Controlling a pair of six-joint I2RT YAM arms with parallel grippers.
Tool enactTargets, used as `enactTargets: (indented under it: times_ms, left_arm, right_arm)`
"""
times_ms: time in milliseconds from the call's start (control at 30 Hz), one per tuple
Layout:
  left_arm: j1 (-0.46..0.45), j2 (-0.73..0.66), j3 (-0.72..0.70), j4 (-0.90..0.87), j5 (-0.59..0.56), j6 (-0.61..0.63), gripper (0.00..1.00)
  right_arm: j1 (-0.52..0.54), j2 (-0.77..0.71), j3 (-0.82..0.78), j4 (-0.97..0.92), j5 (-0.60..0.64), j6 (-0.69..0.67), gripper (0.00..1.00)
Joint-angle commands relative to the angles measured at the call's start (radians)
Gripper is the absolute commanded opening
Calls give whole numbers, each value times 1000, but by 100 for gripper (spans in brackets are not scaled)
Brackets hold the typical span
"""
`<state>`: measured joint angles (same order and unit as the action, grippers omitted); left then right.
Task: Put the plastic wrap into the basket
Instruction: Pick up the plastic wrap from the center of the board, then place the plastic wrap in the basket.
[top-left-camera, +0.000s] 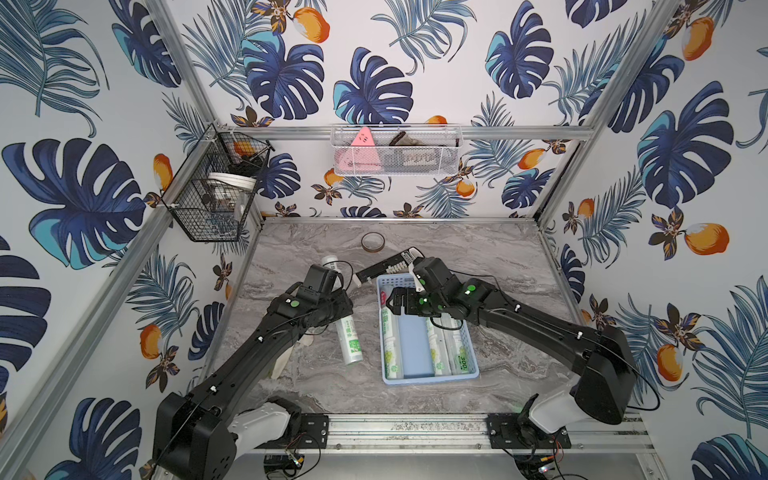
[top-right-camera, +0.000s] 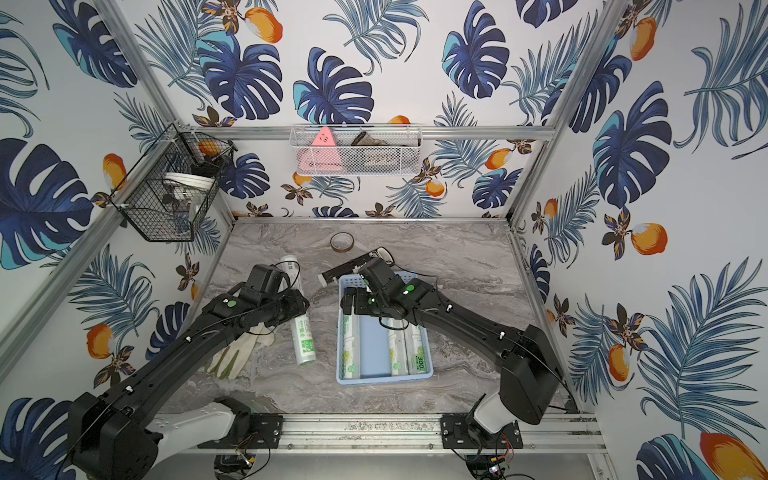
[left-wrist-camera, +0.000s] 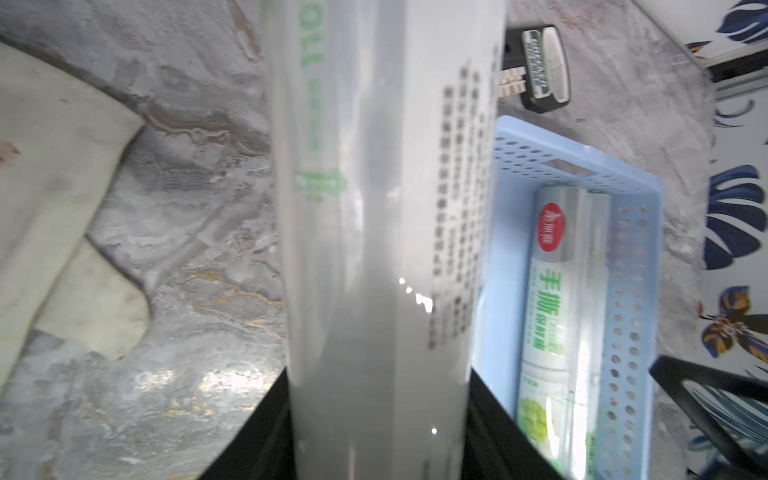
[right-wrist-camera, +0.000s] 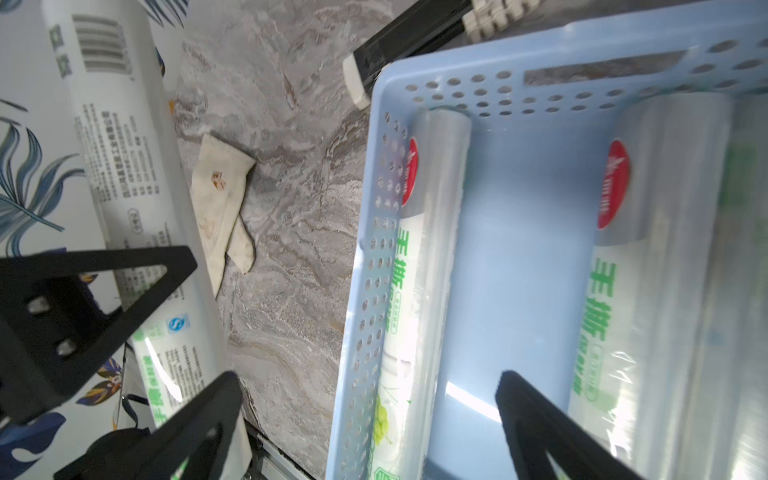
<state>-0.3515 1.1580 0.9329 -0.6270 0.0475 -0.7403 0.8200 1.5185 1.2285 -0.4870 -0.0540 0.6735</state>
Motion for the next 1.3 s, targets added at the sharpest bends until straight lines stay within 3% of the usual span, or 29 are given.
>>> enactTargets:
  times_ms: [0,267,467,733,1267]
  left_arm:
    - [-61,16,38,63,41,-61,34]
    - [-317,212,151,175,-19,-131,34]
    - [-420,371,233,229,-33,-135,34]
    - [-432,506,240,333,17,-192,34]
    - [-437,589,229,325,-3,-223,36]
  right_arm:
    - [-50,-54,-40,16,-8,33,100]
    - [-172,-165,-147,-17,-13,35,100]
    - [-220,-208,-200,-24,-33,44,100]
    - [-230,-196,-248,-14,-58,65,100]
    - [-232,-168,-267,-2,-29,80,100]
